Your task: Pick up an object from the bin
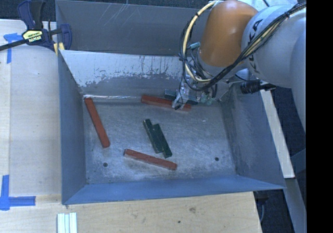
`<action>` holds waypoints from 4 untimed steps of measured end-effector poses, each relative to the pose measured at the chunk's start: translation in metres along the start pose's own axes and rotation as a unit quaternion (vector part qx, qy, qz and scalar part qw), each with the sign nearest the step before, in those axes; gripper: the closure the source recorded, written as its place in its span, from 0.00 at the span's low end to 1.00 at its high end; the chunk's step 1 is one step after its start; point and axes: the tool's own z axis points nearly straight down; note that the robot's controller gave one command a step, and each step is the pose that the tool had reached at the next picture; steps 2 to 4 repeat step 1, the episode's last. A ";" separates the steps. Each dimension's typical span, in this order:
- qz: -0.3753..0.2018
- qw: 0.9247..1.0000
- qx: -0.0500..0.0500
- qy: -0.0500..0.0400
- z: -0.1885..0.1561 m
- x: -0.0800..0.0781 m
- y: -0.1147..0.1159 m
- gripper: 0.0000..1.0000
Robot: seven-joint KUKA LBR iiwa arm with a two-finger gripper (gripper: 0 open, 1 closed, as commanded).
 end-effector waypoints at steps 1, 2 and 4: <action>-0.004 1.000 -0.001 0.000 -0.087 0.029 -0.003 1.00; -0.004 1.000 -0.001 0.000 -0.087 0.029 -0.003 1.00; -0.004 1.000 -0.001 0.000 -0.087 0.029 -0.003 1.00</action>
Offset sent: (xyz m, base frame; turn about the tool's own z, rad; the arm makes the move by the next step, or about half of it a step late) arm -0.0308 0.0052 0.0807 -0.0069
